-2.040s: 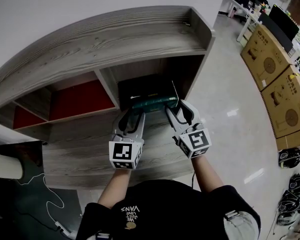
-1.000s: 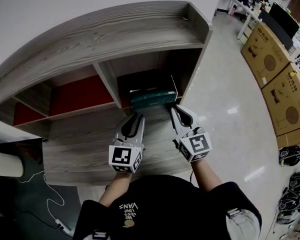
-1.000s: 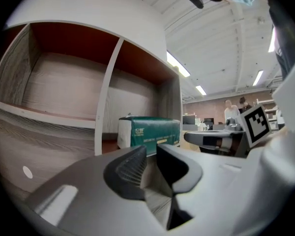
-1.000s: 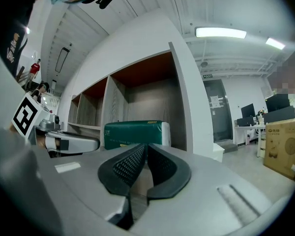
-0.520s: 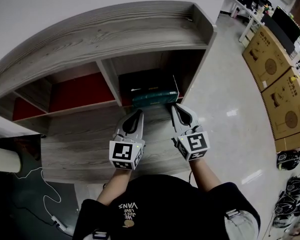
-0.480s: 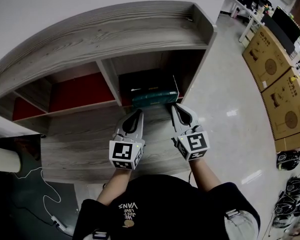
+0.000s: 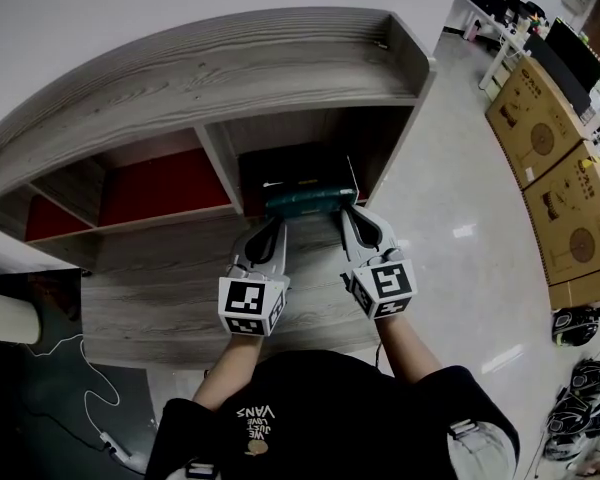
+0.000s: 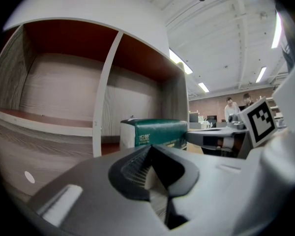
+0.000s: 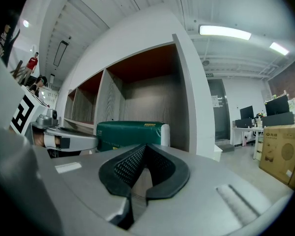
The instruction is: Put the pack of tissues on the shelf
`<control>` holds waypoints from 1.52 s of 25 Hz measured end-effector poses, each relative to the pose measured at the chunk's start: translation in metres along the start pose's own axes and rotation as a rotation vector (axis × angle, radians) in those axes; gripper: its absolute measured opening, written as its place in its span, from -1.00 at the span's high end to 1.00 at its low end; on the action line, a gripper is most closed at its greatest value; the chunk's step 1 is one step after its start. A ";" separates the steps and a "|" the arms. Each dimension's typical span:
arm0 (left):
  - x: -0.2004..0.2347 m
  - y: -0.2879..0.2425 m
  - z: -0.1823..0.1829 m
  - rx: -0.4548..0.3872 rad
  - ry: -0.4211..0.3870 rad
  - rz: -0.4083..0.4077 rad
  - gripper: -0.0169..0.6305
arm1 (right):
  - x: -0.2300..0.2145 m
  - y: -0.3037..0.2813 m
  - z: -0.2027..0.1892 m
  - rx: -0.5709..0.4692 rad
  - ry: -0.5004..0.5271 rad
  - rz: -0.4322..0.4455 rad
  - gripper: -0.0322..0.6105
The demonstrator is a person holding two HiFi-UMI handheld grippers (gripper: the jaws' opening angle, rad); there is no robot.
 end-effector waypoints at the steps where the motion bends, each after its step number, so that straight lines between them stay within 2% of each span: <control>1: 0.000 -0.001 0.000 0.004 0.004 -0.002 0.79 | -0.001 -0.001 0.000 0.001 -0.003 -0.002 0.89; 26: 0.014 -0.024 0.006 0.055 0.058 0.002 0.79 | -0.010 -0.025 0.006 0.036 -0.012 0.016 0.89; 33: 0.014 -0.028 0.010 0.084 0.112 -0.038 0.79 | -0.009 -0.031 0.008 0.048 -0.023 0.023 0.89; 38: 0.017 -0.032 0.013 0.090 0.122 -0.051 0.79 | -0.008 -0.036 0.011 0.051 -0.022 0.024 0.89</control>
Point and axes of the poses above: the fingertips, and each gripper's own axes: y backward along the fingers, x to its left, z out of its top, the point moved 10 cm from there along y, backward along the fingers, and after that the axes turned 7 degrees about x, right-handed, at the moved point
